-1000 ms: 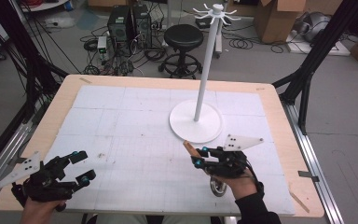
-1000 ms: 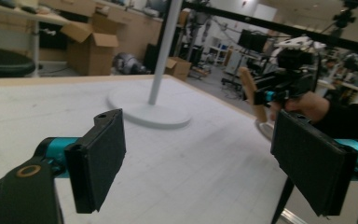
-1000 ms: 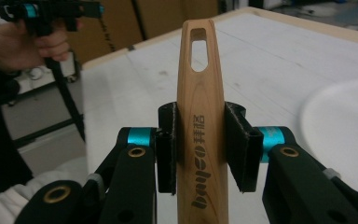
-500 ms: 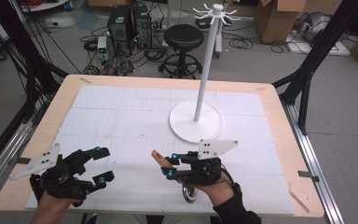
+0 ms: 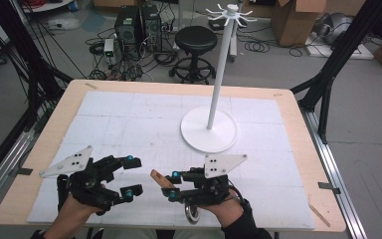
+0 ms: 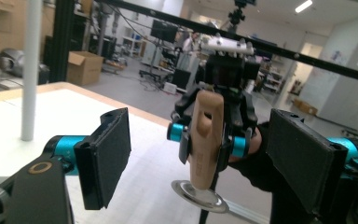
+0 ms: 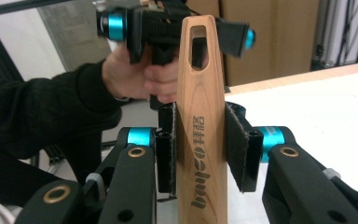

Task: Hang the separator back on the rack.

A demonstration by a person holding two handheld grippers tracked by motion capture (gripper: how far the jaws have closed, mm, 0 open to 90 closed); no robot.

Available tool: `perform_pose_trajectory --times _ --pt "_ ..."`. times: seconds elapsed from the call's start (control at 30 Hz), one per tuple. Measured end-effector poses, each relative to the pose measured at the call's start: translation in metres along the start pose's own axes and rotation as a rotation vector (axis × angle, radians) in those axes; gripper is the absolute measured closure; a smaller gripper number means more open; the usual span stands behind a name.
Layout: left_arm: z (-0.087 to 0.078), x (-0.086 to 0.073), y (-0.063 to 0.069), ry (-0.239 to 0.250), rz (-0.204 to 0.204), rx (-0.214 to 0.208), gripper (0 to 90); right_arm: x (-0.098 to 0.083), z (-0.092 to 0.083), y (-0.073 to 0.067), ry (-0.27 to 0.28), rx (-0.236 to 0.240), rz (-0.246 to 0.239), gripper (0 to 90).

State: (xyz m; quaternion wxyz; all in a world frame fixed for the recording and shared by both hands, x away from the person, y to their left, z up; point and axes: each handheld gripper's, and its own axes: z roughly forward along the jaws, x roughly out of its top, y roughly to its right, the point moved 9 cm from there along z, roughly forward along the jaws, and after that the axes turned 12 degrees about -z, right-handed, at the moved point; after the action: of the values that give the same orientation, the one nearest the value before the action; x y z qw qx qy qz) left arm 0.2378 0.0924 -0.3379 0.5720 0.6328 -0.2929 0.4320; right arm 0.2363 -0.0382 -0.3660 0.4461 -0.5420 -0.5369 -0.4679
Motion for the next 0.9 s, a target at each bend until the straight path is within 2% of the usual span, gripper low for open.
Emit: perform_pose_trajectory --times 0.07,0.13,0.47,0.57,0.73,0.9 --pt "0.0 0.0 0.002 0.003 0.005 -0.006 25.9 0.001 0.004 -0.003 0.0 0.012 -0.002 67.2" --pt "0.0 0.001 0.005 0.009 0.012 -0.029 32.5 0.001 0.008 -0.006 -0.002 0.025 -0.008 67.2" --pt "0.006 -0.004 0.021 -0.02 0.046 -0.114 42.5 0.004 0.018 -0.019 0.02 0.083 -0.013 67.2" --pt "0.006 -0.004 0.024 -0.021 0.05 -0.134 46.6 0.004 0.02 -0.02 0.019 0.088 -0.017 67.2" --pt "0.006 -0.004 0.027 -0.022 0.061 -0.15 56.5 0.004 0.021 -0.022 0.03 0.105 -0.011 67.2" --pt "0.008 -0.006 0.028 -0.024 0.054 -0.16 56.8 0.005 0.022 -0.023 0.037 0.116 -0.009 67.2"
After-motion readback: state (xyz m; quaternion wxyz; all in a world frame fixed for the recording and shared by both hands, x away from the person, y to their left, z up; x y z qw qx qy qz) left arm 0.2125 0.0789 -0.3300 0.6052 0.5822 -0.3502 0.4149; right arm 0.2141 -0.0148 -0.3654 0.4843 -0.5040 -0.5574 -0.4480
